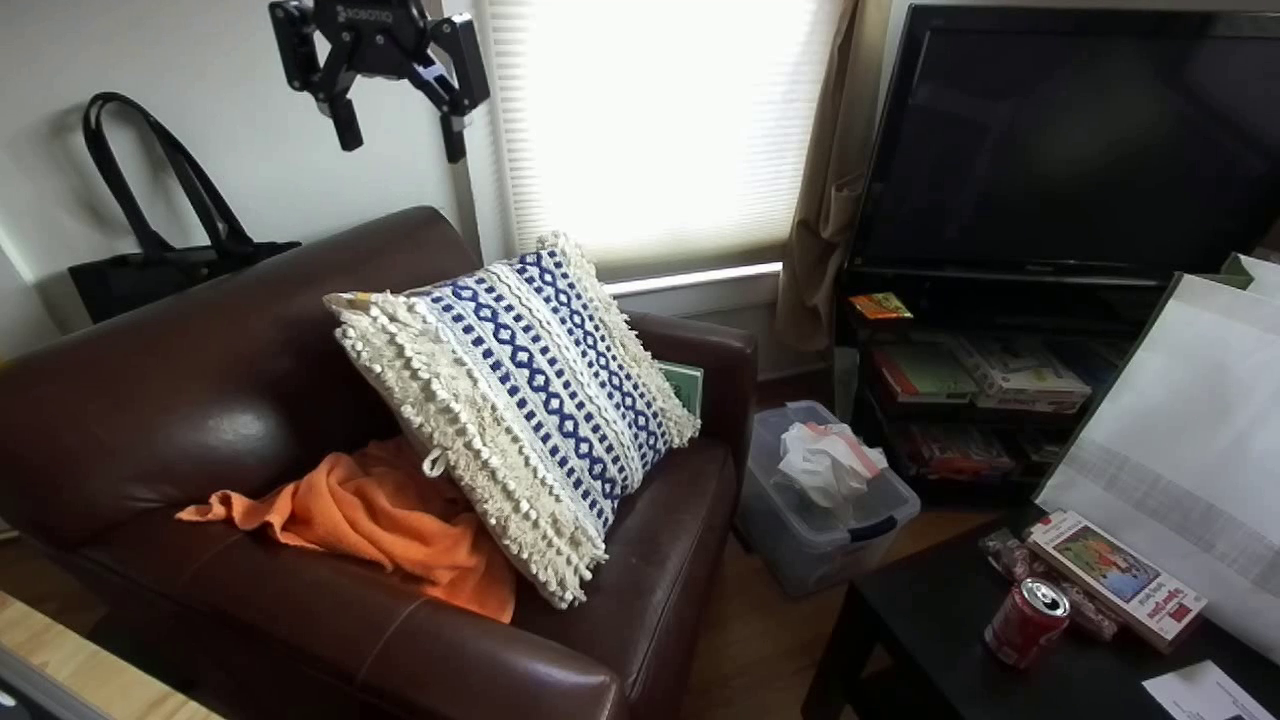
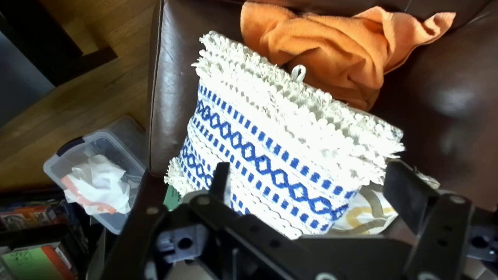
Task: Place the blue and white pillow over the top part of the chair
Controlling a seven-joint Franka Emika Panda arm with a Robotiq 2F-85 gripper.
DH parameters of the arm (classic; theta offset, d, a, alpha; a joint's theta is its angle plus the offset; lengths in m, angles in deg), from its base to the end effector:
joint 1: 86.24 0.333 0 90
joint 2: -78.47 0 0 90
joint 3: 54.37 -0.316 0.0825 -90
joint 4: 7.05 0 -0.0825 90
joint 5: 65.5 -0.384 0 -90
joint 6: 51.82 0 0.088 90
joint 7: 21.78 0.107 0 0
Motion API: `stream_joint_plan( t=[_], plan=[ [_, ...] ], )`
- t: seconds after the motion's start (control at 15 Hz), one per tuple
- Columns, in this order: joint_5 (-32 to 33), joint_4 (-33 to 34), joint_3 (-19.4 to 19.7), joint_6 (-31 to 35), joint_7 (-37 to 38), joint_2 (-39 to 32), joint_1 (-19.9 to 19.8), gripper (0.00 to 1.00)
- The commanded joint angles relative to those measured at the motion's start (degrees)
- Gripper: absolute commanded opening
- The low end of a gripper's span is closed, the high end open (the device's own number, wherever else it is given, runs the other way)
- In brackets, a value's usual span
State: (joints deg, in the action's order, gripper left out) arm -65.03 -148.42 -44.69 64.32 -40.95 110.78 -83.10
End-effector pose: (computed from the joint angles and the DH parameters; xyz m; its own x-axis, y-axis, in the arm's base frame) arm 0.3894 -0.0499 0.4982 0.9618 0.2368 0.1372 0.2441 -0.9689 -0.0393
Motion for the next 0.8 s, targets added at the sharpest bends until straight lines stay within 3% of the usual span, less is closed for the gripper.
stream_joint_plan(
  t=[0.0,0.47,0.73],
  plan=[
    [-5.0,12.6,-2.1,-1.2,0.7,-14.6,2.8,1.00],
    [-10.7,30.7,-10.6,-0.9,7.6,-36.1,3.6,1.00],
    [-8.8,41.3,-12.2,-1.8,20.3,-47.4,3.2,1.00]
  ],
)
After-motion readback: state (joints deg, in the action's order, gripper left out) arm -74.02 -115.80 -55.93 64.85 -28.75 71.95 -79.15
